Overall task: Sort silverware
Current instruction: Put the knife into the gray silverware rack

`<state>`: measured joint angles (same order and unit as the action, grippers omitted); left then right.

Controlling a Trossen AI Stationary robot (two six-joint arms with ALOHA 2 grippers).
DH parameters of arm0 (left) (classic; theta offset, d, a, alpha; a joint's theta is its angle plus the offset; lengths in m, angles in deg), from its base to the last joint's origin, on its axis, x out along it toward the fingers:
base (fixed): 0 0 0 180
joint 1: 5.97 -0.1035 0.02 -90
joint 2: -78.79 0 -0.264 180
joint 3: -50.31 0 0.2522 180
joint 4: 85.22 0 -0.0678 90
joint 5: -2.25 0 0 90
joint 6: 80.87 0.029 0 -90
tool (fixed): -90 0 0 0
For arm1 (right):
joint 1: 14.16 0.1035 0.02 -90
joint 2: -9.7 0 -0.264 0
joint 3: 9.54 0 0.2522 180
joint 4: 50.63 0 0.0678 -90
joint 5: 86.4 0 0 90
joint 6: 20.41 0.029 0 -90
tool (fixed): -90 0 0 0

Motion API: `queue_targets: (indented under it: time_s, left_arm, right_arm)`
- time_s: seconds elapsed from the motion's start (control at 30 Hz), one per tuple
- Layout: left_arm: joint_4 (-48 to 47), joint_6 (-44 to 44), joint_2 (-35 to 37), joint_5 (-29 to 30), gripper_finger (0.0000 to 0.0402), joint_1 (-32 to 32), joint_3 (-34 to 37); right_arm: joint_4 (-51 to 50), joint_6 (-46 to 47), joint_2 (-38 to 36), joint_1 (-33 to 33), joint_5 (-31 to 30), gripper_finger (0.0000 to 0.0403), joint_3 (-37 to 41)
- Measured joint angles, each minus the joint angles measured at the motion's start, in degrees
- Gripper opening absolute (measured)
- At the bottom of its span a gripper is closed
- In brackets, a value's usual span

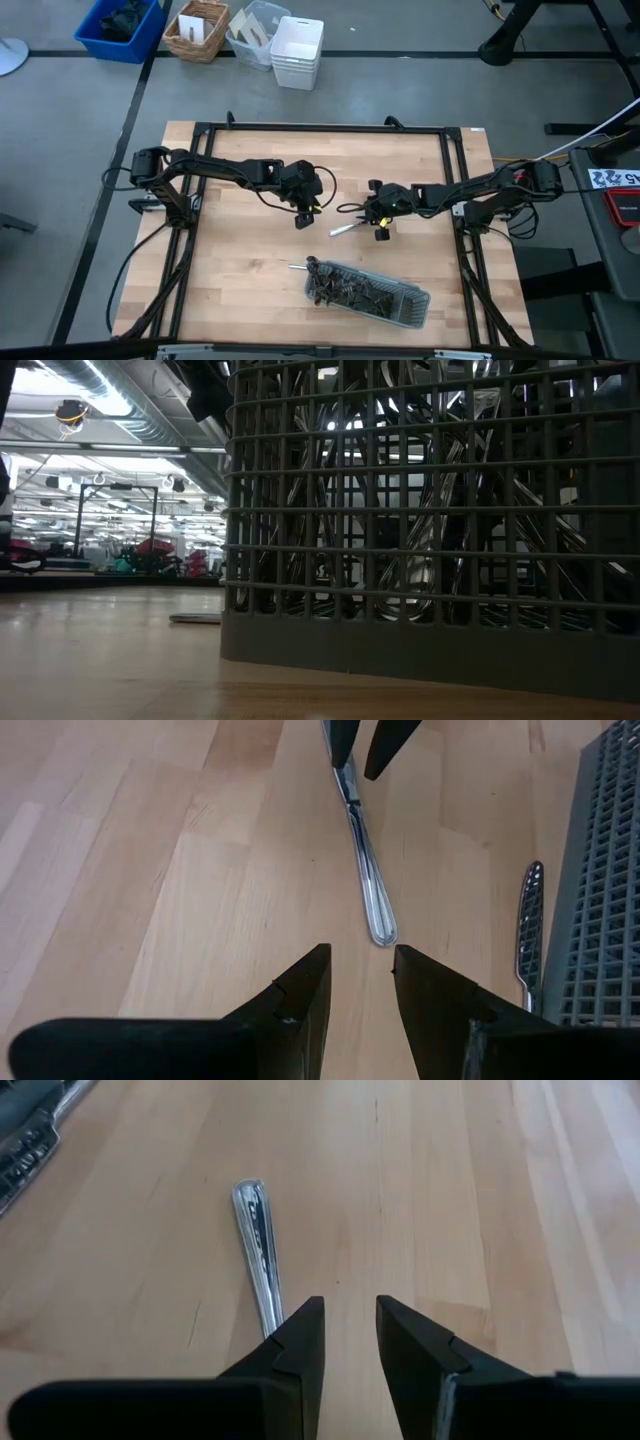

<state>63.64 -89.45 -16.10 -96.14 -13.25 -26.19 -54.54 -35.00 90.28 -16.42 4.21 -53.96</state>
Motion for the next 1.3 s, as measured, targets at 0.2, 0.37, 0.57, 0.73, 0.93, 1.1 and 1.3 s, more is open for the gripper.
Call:
queue_targets:
  time_s: [0.2,0.37,0.57,0.73,0.93,1.1,1.3]
  left_arm:
    - [0.0,0.0,0.0,0.0,0.0104,-0.01,0.0]
    - [0.0,0.0,0.0,0.02,0.0104,-0.01,0.0]
    - [0.0,-0.13,0.0,0.02,0.0104,-0.01,0.0]
    - [0.0,-0.15,0.0,0.04,0.0104,0.01,0.0]
    - [0.0,-0.15,0.0,0.04,0.0104,-0.01,0.0]
    - [0.02,-0.17,0.0,0.04,0.0104,-0.01,0.0]
    - [0.02,-0.17,0.0,0.04,0.0104,0.0,0.0]
  right_arm:
    - [-1.45,0.85,0.0,-0.02,-1.32,0.0121,0.0]
    - [-1.46,1.45,0.0,-0.02,-1.32,0.0188,0.0]
    - [-4.01,2.06,1.1,-0.02,3.87,0.022,-0.02]
    - [-3.17,0.06,4.72,-0.02,3.9,0.022,-0.04]
    - [0.11,-1.06,9.17,-0.02,3.91,0.0221,-0.04]
    - [3.23,-1.09,11.36,-0.02,4.31,0.0219,-0.11]
    - [3.08,-0.83,11.8,-0.02,5.08,0.017,-0.13]
